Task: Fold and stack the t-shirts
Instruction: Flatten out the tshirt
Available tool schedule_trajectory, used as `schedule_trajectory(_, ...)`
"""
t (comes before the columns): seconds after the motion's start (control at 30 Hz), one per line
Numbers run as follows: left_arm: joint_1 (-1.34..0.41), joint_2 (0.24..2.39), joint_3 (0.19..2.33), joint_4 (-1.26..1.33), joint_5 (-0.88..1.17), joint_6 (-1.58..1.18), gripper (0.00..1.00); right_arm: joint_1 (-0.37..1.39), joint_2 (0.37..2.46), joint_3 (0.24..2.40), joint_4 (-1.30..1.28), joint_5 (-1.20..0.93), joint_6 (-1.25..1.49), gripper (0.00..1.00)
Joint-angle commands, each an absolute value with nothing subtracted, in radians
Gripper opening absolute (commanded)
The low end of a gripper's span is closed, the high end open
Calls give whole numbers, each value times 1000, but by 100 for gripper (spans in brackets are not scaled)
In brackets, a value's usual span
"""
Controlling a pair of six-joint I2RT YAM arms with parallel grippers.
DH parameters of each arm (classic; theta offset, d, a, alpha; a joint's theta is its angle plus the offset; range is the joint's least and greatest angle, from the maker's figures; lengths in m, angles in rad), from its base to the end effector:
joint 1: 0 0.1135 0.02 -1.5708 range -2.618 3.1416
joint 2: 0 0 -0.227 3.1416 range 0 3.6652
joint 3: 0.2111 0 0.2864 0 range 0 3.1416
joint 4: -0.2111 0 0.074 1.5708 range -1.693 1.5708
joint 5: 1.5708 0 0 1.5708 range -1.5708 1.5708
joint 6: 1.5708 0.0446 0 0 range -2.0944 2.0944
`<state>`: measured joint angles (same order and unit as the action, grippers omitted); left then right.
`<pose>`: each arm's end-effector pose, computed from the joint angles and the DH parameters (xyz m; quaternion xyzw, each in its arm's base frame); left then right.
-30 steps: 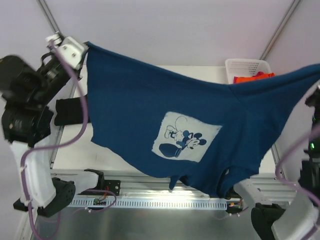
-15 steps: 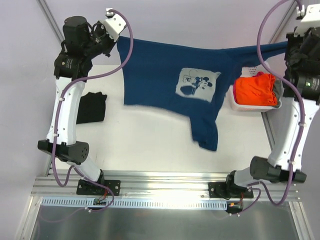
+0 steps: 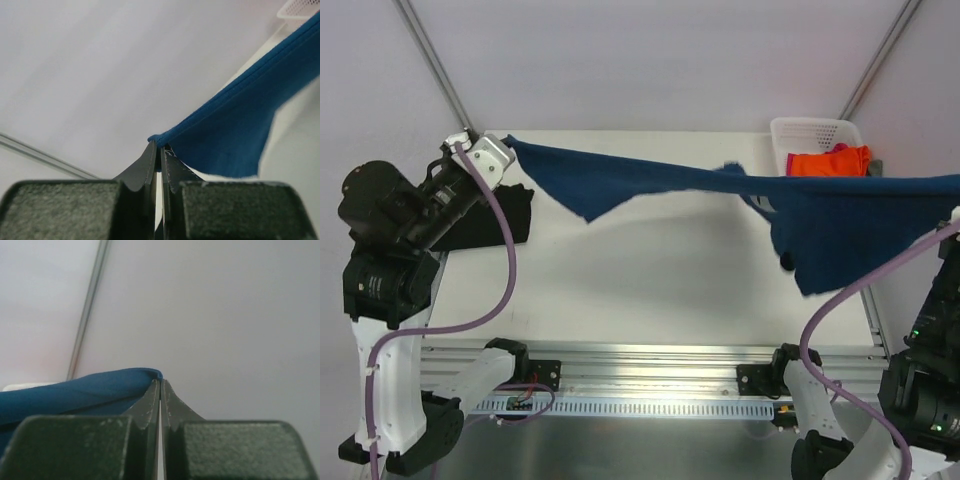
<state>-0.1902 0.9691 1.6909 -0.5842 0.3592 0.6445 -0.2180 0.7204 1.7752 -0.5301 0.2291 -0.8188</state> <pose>0.1706 -0.0488 0.5466 0.3851 0.5362 0.0528 0.7493 0.0339 -0.0179 0.5953 -0.0523 0.5033 -0.4760 0.7193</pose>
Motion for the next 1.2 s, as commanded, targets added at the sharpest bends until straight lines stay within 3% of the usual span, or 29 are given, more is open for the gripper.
schedule_trajectory(0.0, -183, 959, 1706, -578, 327, 612, 0, -207, 738, 1808, -527, 376, -870, 0)
schedule_trajectory(0.13, -178, 963, 1775, -600, 333, 600, 0, -83, 756, 1934, -607, 489, -801, 0)
schedule_trajectory(0.33, -178, 1153, 1939, -597, 310, 629, 0, -26, 909, 2030, -560, 431, -833, 0)
schedule_trajectory(0.63, -160, 1480, 1737, -597, 321, 801, 0, -35, 1161, 1680, -388, 272, -802, 0)
schedule_trajectory(0.8, -112, 1745, 1774, -598, 337, 784, 0, -25, 1443, 1698, -465, 167, -761, 0)
schedule_trajectory(0.93, -60, 2035, 1995, -600, 289, 755, 0, -29, 1780, 1917, -501, 193, -767, 0)
schedule_trajectory(0.97, -39, 2124, 2114, -598, 250, 755, 0, -41, 2053, 2268, -564, 213, -756, 0)
schedule_trajectory(1.07, -29, 2257, 2301, -598, 193, 813, 0, -16, 2297, 2607, -641, 268, -855, 0)
schedule_trajectory(1.17, -34, 2278, 2336, -598, 178, 876, 0, 40, 2255, 2391, -474, 267, -934, 0)
